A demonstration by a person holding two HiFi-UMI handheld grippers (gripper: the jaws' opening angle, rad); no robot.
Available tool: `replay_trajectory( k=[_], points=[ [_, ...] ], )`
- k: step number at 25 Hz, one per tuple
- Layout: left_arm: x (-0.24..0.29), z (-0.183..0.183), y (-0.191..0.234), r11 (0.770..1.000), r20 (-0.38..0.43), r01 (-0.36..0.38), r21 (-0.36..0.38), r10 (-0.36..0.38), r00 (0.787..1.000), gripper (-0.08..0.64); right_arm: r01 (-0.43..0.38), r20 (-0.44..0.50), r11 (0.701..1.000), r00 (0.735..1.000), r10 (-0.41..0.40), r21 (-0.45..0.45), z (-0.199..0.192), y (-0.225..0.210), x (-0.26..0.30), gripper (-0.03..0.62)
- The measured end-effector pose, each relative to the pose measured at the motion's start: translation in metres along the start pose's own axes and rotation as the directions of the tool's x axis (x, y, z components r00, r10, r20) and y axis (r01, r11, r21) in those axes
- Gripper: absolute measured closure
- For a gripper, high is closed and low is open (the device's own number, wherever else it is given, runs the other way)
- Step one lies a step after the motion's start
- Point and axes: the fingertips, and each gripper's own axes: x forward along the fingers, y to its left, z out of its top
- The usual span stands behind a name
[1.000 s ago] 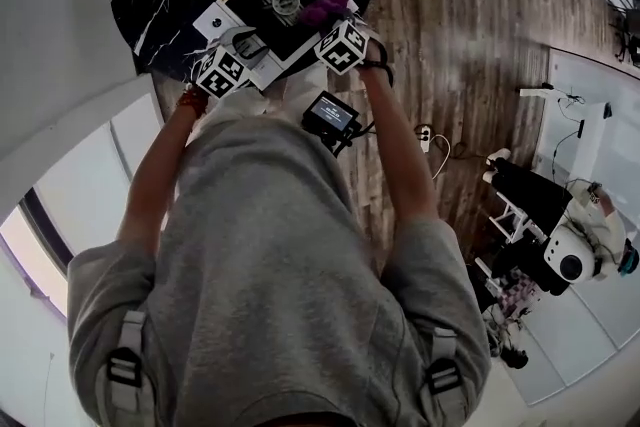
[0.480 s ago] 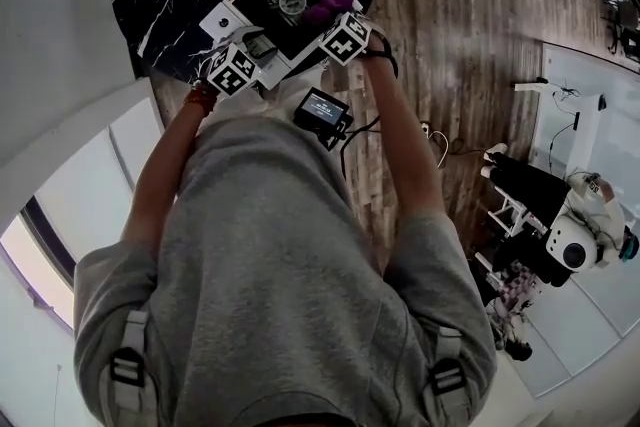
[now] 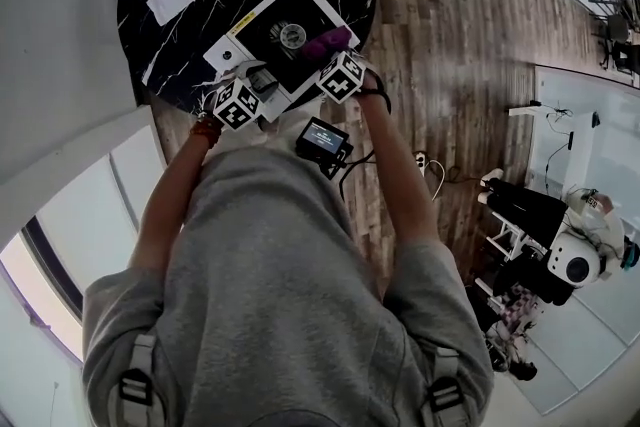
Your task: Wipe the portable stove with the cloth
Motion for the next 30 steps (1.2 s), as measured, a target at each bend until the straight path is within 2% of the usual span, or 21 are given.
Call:
replay_trajectory(
  k=[5, 8, 13, 30],
  points=[
    [0.0, -0.004, 0.007, 1.0, -0.001, -0.019, 0.022, 0.019, 1.0, 0.359, -0.002, 0.008, 1.0, 1.0, 0.002, 0.007, 0.007, 0.003, 0.006, 0.499],
    [0.004, -0.001, -0.008, 1.0, 0.011, -0.006, 0.007, 0.006, 1.0, 0.36, -0.01, 0.0, 1.0, 1.0, 0.01, 0.007, -0.003, 0.009, 0.0, 0.499],
    [-0.002, 0.0, 0.005, 1.0, -0.001, -0.013, 0.023, 0.013, 1.0, 0.36, -0.015, 0.016, 1.0, 1.0, 0.015, 0.012, 0.007, 0.012, 0.001, 0.499],
    [0.001, -0.001, 0.002, 1.0, -0.002, -0.008, 0.023, 0.008, 1.0, 0.365, -0.063, 0.032, 0.998, 0.997, 0.063, 0.01, 0.008, 0.034, -0.001, 0.499]
  ],
)
